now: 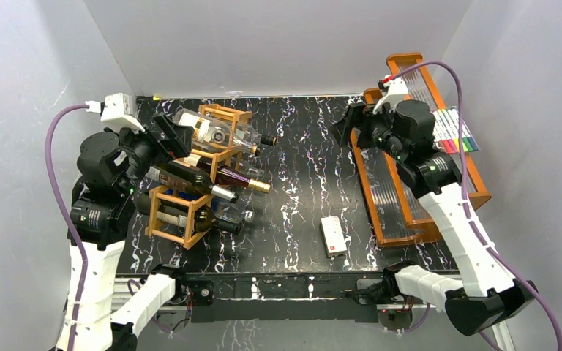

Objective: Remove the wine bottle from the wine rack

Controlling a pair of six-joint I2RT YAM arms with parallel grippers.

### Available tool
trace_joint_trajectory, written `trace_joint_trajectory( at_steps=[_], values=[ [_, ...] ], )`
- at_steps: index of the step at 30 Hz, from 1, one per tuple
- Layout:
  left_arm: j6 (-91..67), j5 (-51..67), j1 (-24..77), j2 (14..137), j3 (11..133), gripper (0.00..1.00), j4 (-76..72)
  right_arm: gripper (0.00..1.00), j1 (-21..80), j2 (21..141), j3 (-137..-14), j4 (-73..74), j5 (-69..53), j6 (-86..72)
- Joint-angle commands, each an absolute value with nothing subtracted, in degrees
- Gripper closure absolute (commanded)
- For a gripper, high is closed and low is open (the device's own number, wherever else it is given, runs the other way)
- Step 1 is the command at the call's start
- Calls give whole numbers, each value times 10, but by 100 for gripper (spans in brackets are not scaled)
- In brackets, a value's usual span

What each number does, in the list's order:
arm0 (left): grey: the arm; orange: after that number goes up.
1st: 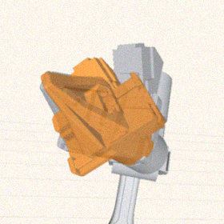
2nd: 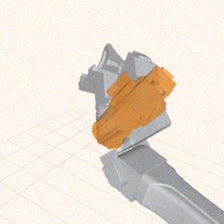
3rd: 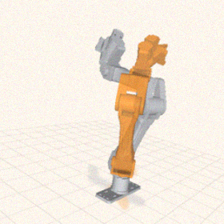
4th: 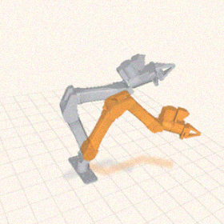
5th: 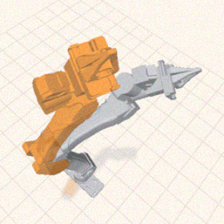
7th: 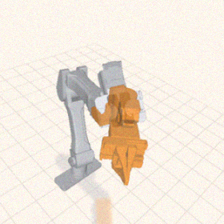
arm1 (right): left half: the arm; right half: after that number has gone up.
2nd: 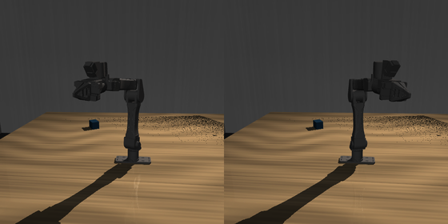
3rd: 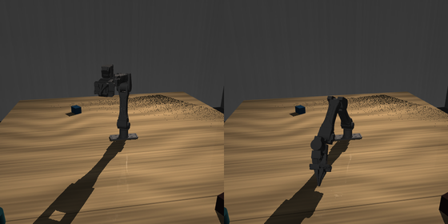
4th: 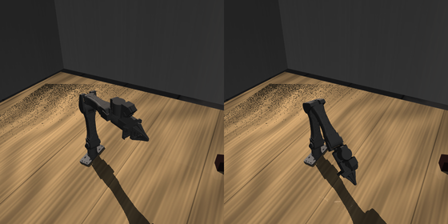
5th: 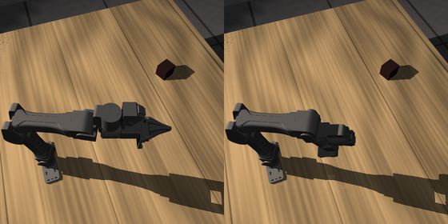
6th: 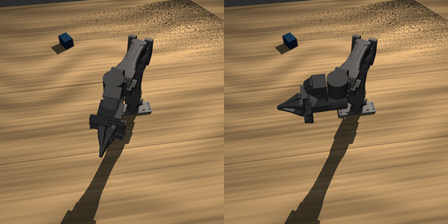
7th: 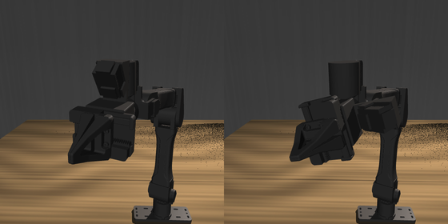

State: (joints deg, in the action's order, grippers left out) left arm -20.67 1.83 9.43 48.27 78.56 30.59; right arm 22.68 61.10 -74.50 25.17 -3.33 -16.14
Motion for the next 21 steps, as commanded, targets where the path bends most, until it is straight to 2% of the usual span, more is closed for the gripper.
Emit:
trace_joint_trajectory(
  at_steps=[1,11,16,21],
  values=[
    [-214,32,89,485,794,2,329,2,251,644,-791,210,-85,-214],
    [-236,96,87,501,805,2,385,2,410,831,-891,259,-50,-336],
    [-240,109,87,508,807,2,415,2,424,903,-919,292,-66,-346],
    [-234,102,87,521,816,2,428,2,424,919,-908,276,-66,-317]
  ],
)
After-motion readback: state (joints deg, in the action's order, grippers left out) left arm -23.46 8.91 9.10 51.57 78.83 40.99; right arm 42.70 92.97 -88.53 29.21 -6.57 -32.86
